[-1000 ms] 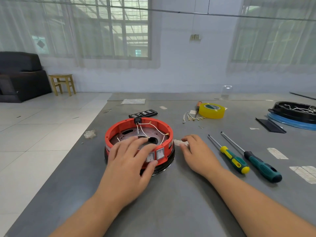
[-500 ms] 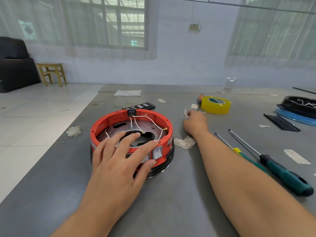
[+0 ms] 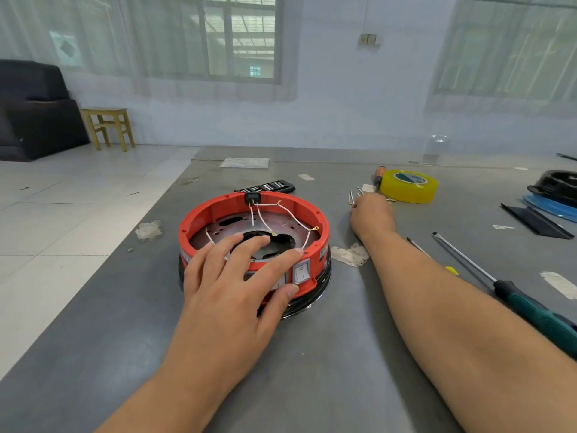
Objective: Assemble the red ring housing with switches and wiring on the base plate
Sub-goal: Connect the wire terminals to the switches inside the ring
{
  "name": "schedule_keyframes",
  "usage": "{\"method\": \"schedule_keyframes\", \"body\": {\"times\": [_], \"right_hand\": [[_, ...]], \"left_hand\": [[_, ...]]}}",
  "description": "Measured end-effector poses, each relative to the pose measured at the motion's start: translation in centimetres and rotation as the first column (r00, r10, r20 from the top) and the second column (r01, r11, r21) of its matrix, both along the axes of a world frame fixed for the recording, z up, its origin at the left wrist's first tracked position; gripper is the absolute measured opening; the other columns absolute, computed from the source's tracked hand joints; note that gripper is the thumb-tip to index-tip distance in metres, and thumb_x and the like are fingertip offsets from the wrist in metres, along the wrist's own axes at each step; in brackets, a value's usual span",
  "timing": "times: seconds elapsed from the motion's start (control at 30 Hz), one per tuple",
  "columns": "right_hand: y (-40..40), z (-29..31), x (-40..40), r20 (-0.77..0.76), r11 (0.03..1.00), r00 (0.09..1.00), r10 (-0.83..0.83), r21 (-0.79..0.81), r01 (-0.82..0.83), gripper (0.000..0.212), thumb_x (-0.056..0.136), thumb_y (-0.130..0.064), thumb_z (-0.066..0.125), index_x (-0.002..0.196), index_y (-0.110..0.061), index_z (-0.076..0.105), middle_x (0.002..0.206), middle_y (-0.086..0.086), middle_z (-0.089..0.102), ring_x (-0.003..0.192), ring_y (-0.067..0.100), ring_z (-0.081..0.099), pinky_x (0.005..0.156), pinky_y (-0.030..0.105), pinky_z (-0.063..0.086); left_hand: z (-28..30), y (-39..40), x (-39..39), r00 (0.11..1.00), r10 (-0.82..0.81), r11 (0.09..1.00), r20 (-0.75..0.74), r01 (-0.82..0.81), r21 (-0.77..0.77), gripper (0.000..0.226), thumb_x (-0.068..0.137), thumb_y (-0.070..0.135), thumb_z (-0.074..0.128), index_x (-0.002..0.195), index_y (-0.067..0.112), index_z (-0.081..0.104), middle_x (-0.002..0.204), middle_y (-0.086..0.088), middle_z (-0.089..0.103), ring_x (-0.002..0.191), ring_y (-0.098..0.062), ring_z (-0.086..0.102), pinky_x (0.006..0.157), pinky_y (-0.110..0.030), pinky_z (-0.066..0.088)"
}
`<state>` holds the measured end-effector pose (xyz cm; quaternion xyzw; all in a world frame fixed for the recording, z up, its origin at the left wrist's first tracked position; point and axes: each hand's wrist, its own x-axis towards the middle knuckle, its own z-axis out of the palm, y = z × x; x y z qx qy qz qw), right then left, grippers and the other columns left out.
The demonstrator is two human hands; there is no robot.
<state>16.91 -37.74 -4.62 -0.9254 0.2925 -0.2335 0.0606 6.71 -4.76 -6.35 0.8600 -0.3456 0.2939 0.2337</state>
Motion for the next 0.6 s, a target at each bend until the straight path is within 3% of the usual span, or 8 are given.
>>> {"method": "schedule_keyframes", "body": {"times": [0.33,0.5,0.6], "right_hand": [[3.2,-0.5,-5.1,-0.074,0.994,0.994,0.084,-0.067,-0.089,0.025,0.099,-0.006,0.053,0.113,-0.008,0.073,0.114,0.018,0.065,0.106,0.035,0.062,0.087,0.037,0.05],[6.5,-0.9,-10.0,0.096,0.969,0.966,0.24,0.025,-0.244,0.025,0.106,-0.022,0.048,0.114,-0.009,0.068,0.105,0.014,0.056,0.097,0.036,0.057,0.074,0.036,0.039],[8.2,-0.7,-13.1,0.233,0.959,0.938,0.255,0.063,-0.277,0.022,0.107,-0.027,0.046,0.111,-0.016,0.065,0.102,0.008,0.062,0.095,0.029,0.058,0.078,0.039,0.046]], "left_hand": [[0.4,0.3,-0.2,1.0,-0.02,0.999,-0.006,0.02,0.03,0.044,0.099,0.053,0.047,0.142,0.05,0.058,0.145,0.009,0.058,0.143,-0.02,0.039,0.118,-0.043,0.02],[0.8,0.9,-0.9,0.999,-0.041,0.998,-0.028,0.043,0.055,0.049,0.101,0.055,0.04,0.147,0.047,0.054,0.151,0.006,0.055,0.147,-0.02,0.038,0.123,-0.044,0.018],[0.9,1.4,-1.3,0.998,-0.061,0.996,-0.026,0.063,0.063,0.051,0.101,0.055,0.039,0.15,0.046,0.052,0.155,0.005,0.052,0.152,-0.02,0.036,0.126,-0.045,0.016]]}}
